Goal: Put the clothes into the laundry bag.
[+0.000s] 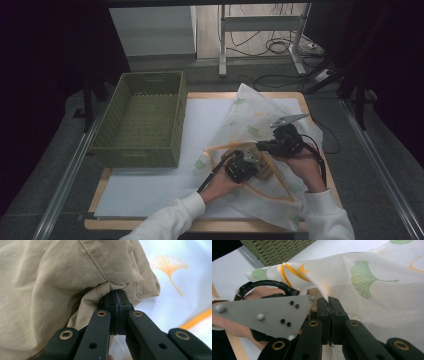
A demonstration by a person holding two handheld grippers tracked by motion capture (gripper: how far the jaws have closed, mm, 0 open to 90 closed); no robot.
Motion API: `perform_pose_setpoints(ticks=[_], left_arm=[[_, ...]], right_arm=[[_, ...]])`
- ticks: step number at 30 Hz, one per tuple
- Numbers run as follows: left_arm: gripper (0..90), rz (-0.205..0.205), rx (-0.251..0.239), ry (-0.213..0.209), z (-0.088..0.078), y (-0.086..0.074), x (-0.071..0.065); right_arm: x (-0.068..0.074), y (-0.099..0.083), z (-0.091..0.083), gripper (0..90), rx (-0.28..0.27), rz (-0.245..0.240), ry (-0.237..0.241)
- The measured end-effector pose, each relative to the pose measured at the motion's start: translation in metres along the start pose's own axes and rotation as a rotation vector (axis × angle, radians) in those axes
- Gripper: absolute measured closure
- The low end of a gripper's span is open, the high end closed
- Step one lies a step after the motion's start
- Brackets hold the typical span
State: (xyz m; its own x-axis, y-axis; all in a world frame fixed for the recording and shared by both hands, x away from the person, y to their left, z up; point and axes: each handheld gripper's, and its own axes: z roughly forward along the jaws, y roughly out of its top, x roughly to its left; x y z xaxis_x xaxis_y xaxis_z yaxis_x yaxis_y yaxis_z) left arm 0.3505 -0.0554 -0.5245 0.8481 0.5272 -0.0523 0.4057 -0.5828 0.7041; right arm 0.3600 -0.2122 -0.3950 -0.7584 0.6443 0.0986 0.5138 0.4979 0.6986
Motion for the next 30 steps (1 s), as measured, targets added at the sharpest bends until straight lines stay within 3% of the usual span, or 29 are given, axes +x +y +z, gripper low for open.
perform_pose_setpoints(ticks=[16, 25, 30], left_arm=[[89.9, -0.038, -0.050, 0.103, 0.010, 0.008, 0.011], [89.9, -0.052, -0.057, 0.101, 0.009, 0.006, 0.010], [89.8, -0.026, -0.050, 0.082, 0.001, 0.004, 0.009]], right_arm=[[-0.001, 0.000, 0.000, 86.9, 0.002, 0.002, 0.001], [-0.002, -0.001, 0.001, 86.9, 0.004, 0.005, 0.002], [-0.002, -0.001, 0.002, 86.9, 0.006, 0.007, 0.004]])
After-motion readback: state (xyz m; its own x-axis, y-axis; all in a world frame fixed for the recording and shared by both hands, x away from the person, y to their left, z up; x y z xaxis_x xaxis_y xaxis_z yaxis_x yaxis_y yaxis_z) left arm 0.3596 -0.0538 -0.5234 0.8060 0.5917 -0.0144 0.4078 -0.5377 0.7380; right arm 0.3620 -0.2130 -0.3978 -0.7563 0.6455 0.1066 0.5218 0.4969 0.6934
